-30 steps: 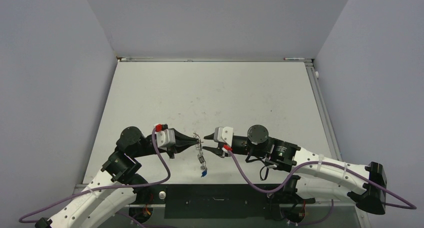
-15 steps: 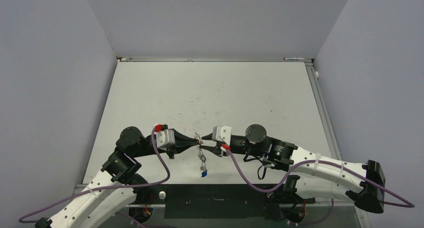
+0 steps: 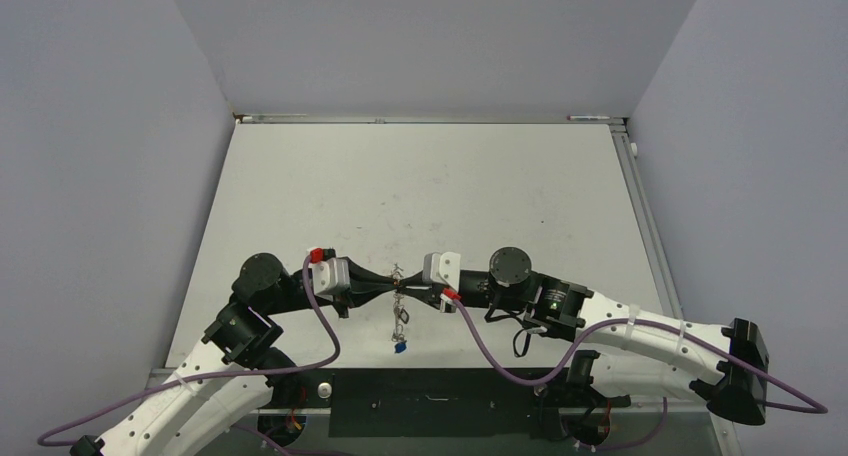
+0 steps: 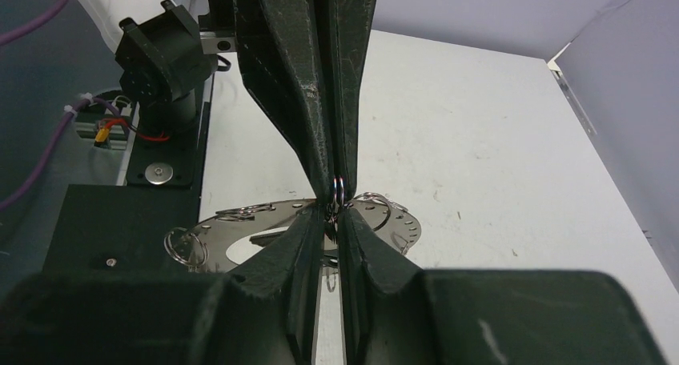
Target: Put the keys on the keyring
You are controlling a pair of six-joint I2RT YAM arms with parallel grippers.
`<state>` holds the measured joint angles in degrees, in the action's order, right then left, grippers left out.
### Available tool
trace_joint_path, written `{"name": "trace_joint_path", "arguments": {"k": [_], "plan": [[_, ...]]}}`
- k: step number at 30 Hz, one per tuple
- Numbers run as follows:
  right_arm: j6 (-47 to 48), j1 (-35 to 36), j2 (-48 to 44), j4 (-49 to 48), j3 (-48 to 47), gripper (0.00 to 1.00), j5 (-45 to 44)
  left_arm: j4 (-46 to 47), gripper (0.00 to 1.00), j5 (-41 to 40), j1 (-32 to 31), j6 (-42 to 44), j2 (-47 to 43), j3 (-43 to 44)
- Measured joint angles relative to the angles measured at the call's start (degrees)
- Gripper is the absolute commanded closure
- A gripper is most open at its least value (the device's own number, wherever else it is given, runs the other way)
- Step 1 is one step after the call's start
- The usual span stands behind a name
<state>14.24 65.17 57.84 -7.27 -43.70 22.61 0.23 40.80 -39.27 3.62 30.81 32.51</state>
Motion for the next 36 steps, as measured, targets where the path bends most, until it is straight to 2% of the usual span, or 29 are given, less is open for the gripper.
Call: {"name": "trace_joint_path", "arguments": {"k": [2,8,9,14,18,27,30,36], "plan": [[0.0,0.0,0.13,-0.07,0.0,0.94,0.0,-0.02,1.0,0.0,0.0,0.0,0.0,-0.02],[-0.17,-0.26,0.35,-0.28,-0.02,0.95,0.07,-0.02,1.0,0.0,0.07,0.02,0.0,-0.02],[-0.17,-0.26,0.35,-0.35,-0.02,0.95,0.04,-0.02,0.98,0.0,0.09,0.02,0.0,-0.02],[0.17,-0.26,0.94,0.52,-0.46,0.95,-0.44,0.02,0.65,-0.31,0.11,0.39,0.15,0.0],[1.2,-0.26,2.23,4.72,-1.95,0.95,-2.38,-1.05,0.54,-1.4,0.11,1.55,0.48,0.11],[5.92,-0.26,4.07,20.2,-12.28,0.95,-9.77,-4.81,0.51,-3.93,0.11,3.74,-1.62,0.22],[7.45,-0.26,9.22,27.3,-21.4,0.95,-14.88,-5.57,0.52,-4.81,0.13,4.61,-1.9,0.59],[9.4,-0.26,22.8,35.34,-35.17,0.95,-27.21,-7.39,0.52,-9.27,0.39,6.16,-2.4,0.87]]}}
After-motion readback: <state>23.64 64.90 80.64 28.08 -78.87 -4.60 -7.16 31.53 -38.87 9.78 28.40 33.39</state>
